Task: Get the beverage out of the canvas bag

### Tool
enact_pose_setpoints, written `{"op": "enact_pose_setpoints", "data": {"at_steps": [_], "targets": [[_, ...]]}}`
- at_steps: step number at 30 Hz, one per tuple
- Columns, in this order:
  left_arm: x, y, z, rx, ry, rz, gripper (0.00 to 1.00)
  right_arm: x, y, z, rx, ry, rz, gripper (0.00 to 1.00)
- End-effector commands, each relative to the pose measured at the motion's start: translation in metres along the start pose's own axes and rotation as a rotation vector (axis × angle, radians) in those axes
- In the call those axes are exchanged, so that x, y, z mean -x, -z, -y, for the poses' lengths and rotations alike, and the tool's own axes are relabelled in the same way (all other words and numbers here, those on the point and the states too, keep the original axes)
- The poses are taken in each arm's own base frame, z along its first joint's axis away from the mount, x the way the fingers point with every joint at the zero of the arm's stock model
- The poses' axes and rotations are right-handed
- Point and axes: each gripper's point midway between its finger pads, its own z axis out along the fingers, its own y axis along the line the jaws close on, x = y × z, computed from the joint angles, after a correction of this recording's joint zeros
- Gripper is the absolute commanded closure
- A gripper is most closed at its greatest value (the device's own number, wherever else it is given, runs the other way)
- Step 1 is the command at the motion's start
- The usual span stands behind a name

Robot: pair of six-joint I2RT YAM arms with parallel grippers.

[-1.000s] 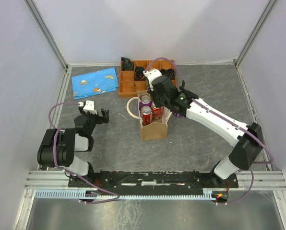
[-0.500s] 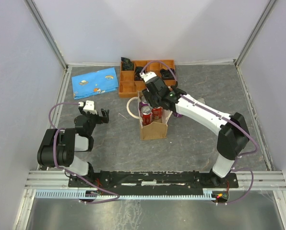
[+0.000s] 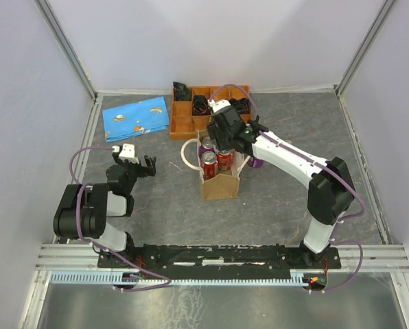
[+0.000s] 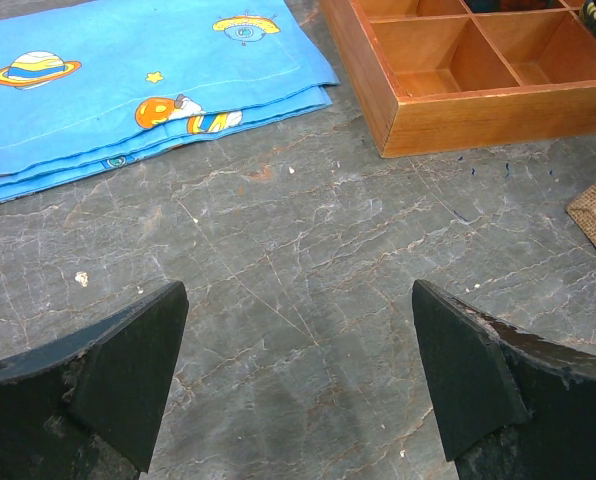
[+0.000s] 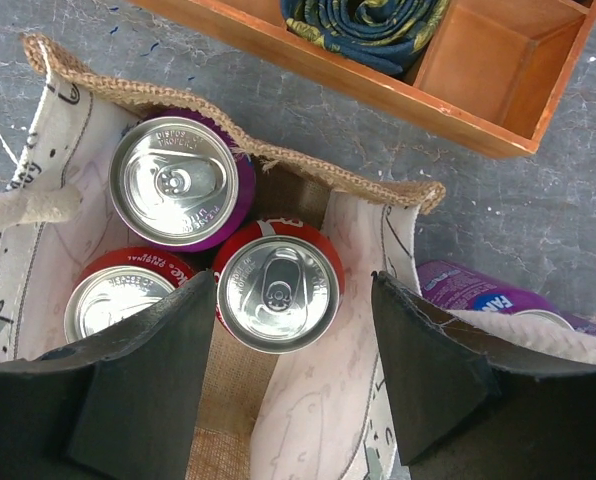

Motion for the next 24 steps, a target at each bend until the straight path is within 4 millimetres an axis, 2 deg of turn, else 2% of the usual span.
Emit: {"op": "enact_pose_setpoints", "data": {"at_steps": [1, 8, 13, 24], "targets": [[0.014, -0.001, -0.002, -0.008, -0.061, 0.055, 0.01, 0.003, -0.005, -0.005, 0.023, -0.026, 0.014, 0.28], [0.014, -0.001, -0.002, -0.007, -0.060, 0.055, 0.01, -0.002, -0.009, -0.006, 0.024, -0.028, 0.000, 0.28], [0.014, -0.001, -0.002, -0.008, -0.061, 0.056, 0.01, -0.013, -0.015, -0.006, 0.016, -0.037, -0.031, 0.22], [0.014, -0.001, -0.002, -0.007, -0.061, 0.057, 0.01, -0.036, -0.026, -0.003, -0.003, -0.050, -0.091, 0.23]]}}
